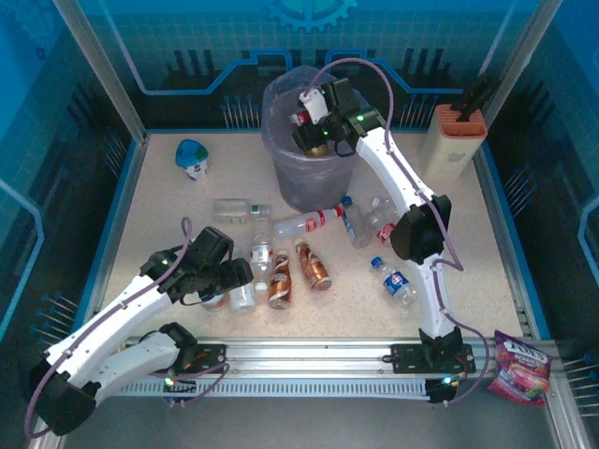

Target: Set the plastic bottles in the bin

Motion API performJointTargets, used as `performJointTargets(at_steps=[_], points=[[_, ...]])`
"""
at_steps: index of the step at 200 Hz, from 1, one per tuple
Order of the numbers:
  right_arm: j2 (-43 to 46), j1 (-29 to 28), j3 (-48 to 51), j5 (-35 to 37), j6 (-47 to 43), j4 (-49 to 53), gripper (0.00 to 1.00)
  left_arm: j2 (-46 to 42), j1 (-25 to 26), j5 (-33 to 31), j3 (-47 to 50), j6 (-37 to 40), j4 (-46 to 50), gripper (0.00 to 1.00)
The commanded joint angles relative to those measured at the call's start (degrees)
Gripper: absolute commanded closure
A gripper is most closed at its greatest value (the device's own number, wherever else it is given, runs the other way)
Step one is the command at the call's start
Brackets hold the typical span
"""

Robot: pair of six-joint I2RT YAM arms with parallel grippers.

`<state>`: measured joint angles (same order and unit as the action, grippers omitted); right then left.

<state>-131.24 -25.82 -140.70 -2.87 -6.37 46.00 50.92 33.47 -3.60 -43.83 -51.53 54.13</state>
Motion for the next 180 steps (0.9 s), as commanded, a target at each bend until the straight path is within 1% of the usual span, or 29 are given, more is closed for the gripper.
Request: performJointTargets(at_steps=[1,9,17,22,39,42,45,104,141,164,180], points=[[-0.75,-0.28,-2.74,0.61,-1.01,4.79,0.25,-0.45,1.49,0.08,1.71,-4.08,-0.53,0.24],[-0.82,-0.32,-2.67,0.68,-1.01,4.89,0.20,-0.53,1.69,0.40,2.44,-4.64,-1.11,0.25],[-0.76,-0.19,-2.65,0.66,-1.01,4.89,0.17,-0.55,1.84,0.80,3.10,-5.19,-1.63,0.25],[-0.63,-0.15,-2.65,0.76,-0.93,4.87,0.11,-0.51,1.96,0.95,3.47,-5.56,-1.89,0.25],[-0.11,-0.17,-2.69,0.50,-1.17,4.47,0.08,-0.55,2.39,1.10,4.17,-6.27,-2.17,0.25],[0.00,-0.19,-2.73,0.57,-1.19,4.39,0.02,-0.53,2.41,1.10,4.25,-6.29,-2.18,0.25],[0.18,-0.19,-2.80,0.59,-1.19,4.29,0.00,-0.54,2.43,1.13,4.32,-6.35,-2.25,0.25],[5.19,-0.19,-4.45,-0.60,-0.84,3.27,0.00,0.21,2.67,1.69,7.19,-7.82,-5.74,0.25],[9.21,0.40,-7.47,-0.84,1.67,3.07,0.00,2.65,3.12,1.57,8.04,-7.87,-7.12,0.25],[13.59,1.85,-6.42,-3.46,5.10,2.83,0.00,3.33,3.99,1.60,9.15,-9.02,-8.28,0.25],[17.60,3.15,-2.96,-5.81,7.85,2.06,0.00,3.57,4.32,1.39,10.01,-9.62,-8.85,0.25]])
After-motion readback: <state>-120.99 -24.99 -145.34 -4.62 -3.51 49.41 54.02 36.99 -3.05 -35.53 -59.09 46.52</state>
